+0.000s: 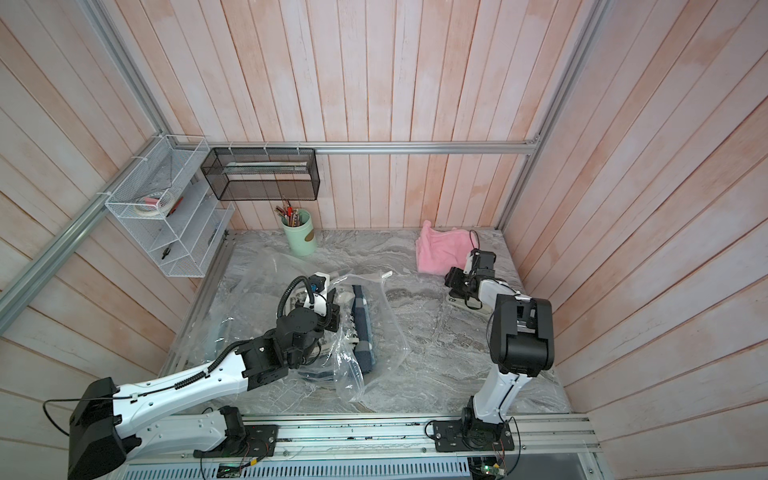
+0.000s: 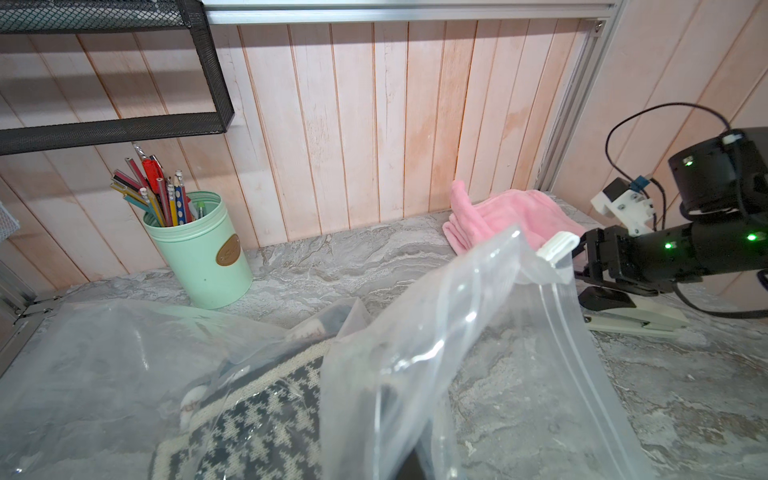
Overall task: Take the blanket out of the vacuum bag
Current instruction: Move the distractor to the center of the board.
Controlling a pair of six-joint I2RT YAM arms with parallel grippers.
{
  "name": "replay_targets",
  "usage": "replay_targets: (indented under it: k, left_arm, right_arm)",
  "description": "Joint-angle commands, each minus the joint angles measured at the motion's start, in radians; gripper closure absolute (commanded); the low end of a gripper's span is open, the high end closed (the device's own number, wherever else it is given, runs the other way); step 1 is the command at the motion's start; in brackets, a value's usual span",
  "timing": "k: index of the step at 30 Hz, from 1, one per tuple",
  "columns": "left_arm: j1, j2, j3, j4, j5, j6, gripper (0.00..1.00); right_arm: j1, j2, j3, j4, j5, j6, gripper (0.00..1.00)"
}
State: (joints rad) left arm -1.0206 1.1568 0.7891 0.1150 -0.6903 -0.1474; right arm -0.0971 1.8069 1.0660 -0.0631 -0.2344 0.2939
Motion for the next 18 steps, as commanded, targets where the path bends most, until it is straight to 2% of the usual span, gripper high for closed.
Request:
replay_targets:
  k: [1,5,9,18]
  left_arm:
    - [-0.007,-0.035,-0.011,0.006,-0.036,-0.006,1.0]
    - [-0.012,-0.044,-0.008,0.002,-0.039,-0.005,1.0]
    - [-0.014,-0.049,-0.012,0.011,-0.039,0.008,1.0]
    - [-0.015,-0.092,0.007,-0.015,-0.016,0.046,1.0]
  right_arm:
    - [0.01,0.034,0.037,-0.093,0.034,-0.066,0.31]
    - [0.012,0.074,0.044,-0.176,0.028,-0.107,0.31]
    - [0.011,0.091,0.037,-0.299,0.079,-0.146,0.31]
    - [0.008,-0.091,-0.166,-0.371,0.147,-0.135,0.31]
